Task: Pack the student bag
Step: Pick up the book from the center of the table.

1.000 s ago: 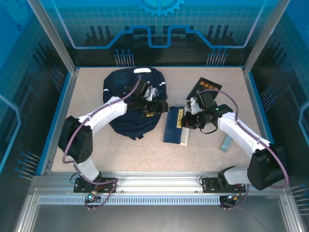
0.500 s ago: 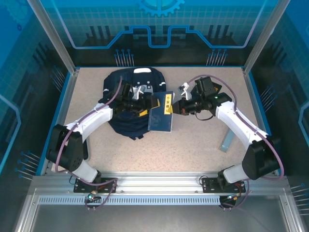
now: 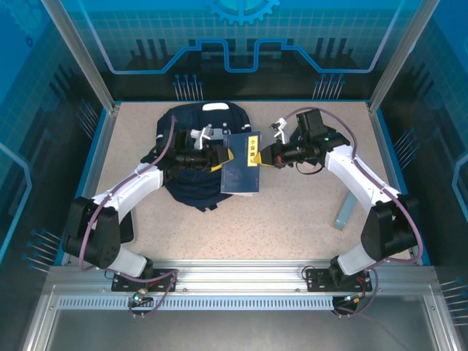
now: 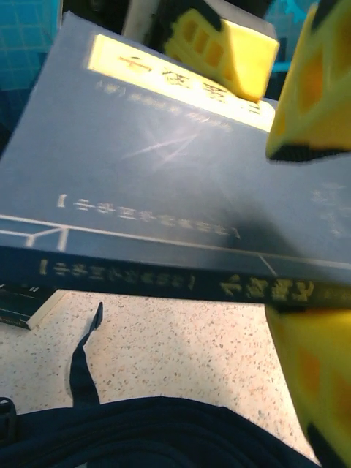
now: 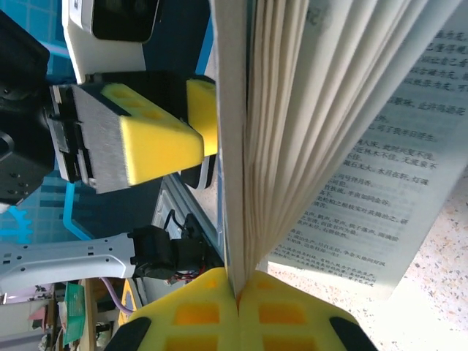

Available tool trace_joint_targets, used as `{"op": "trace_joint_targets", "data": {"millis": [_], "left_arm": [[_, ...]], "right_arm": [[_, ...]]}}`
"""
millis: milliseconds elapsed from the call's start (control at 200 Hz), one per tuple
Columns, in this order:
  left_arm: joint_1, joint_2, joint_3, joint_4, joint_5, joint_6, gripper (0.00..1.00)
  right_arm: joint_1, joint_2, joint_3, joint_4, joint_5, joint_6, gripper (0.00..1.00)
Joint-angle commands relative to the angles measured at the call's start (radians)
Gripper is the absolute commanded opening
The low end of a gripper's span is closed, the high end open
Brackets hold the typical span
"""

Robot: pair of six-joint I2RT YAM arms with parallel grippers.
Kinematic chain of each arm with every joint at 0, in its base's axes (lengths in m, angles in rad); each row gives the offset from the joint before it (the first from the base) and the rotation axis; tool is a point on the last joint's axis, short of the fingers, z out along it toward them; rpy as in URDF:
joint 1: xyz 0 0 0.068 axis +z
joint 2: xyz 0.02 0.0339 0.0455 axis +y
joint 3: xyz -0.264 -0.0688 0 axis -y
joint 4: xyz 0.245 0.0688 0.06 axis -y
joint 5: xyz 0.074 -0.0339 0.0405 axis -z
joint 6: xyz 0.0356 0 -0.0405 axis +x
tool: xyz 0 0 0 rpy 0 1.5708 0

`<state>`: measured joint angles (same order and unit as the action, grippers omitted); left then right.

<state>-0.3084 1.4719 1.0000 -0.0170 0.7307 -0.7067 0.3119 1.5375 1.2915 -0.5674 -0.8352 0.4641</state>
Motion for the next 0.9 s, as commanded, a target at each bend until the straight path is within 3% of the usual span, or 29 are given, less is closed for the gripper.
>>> {"op": "trace_joint_targets", "data": {"millis": [0,205,305,370,445,580,715,890], "left_arm": [[-0.005,-0.072,-0.017,0.113,0.067,-0.022,0.43],[-0.003,-0.109,-0.021,0.115,0.018,-0.047,0.21],[-0.003,-0.134,-0.027,0.117,-0.035,-0.067,0.15],[-0.002,-0.149,-0.032,0.140,-0.071,-0.097,0.12],[-0.002,-0.155,-0.034,0.165,-0.113,-0.139,0.10],[-0.001,-0.149,-0.023,0.198,-0.189,-0.210,0.10],[-0.001,-0.160,-0.028,0.257,-0.273,-0.294,0.10],[-0.002,-0.174,-0.027,0.274,-0.398,-0.427,0.11]], "right_arm": [[-0.010,0.020,0.042,0.014,-0.025,0.011,0.00],[-0.010,0.039,0.061,0.043,-0.015,0.075,0.06],[-0.010,0.045,0.081,0.032,0.010,0.107,0.20],[-0.012,0.046,0.090,0.031,0.029,0.143,0.35],[-0.016,0.046,0.103,0.030,0.047,0.196,0.53],[-0.026,0.015,0.108,0.042,0.122,0.305,0.71],[-0.027,-0.033,0.065,0.091,0.167,0.442,0.79],[-0.018,-0.118,-0.117,0.346,0.182,0.717,0.85]]}}
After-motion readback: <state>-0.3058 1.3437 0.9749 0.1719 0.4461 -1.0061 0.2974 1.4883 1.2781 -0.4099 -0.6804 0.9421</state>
